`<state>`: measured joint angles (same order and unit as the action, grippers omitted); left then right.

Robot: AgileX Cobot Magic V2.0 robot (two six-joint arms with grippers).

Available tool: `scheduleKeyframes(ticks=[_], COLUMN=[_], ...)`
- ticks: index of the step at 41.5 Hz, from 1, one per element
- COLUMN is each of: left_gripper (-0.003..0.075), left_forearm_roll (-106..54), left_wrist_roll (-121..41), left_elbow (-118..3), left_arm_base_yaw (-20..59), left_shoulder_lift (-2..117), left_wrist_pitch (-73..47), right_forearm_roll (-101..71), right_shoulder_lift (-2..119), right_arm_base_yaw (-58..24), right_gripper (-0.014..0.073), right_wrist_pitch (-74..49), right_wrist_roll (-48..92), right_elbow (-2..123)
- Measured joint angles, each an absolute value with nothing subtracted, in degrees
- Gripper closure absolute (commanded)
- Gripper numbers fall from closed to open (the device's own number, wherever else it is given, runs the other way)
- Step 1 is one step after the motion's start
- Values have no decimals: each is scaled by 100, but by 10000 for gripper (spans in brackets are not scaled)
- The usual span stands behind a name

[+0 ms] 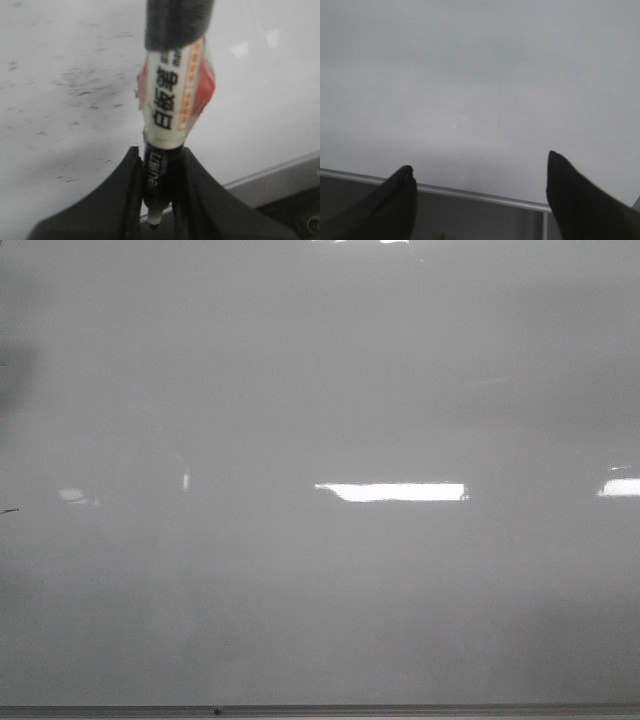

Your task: Write number 9 on whiteboard

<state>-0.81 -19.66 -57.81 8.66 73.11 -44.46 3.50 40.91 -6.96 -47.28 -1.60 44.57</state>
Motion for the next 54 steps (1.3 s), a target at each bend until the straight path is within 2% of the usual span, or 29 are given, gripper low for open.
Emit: scheduleKeyframes(ticks=[7, 15, 24, 31, 41, 50, 54], left_gripper=[739, 739, 739, 739, 739, 739, 739], left_forearm_roll=[-485, -787, -897, -1037, -1062, -1071, -1084], left_wrist_roll=[-3050, -3844, -4126, -4247, -4321, -4325, -4325], left_elbow=[-5801, -5814, -5817, -5827, -5827, -5827, -5827], left_arm_base_yaw=[1686, 2738, 3668, 4087, 4549, 4759, 4759], left_shoulder_lift=[7311, 7311, 7311, 7311, 7311, 7311, 7311], left_wrist_pitch=[-4999, -5258, -5441, -5532, -5578, -5578, -5578], right_forearm_roll=[0, -1131, -1716, -1740, -1762, -1798, -1885], right_shoulder_lift=[4485, 4923, 5536, 5970, 6566, 7171, 7332], right_arm_base_yaw=[-696, -792, -1645, -2692, -4070, -4664, -4750], right_gripper=[33, 33, 33, 33, 34, 37, 99], right_wrist_pitch=[-5227, -5455, -5611, -5623, -5449, -5270, -5217], right_wrist_roll=[385, 1844, 3144, 3813, 4015, 4032, 4032], right_elbow=[4744, 5012, 5301, 5487, 5882, 6396, 6525])
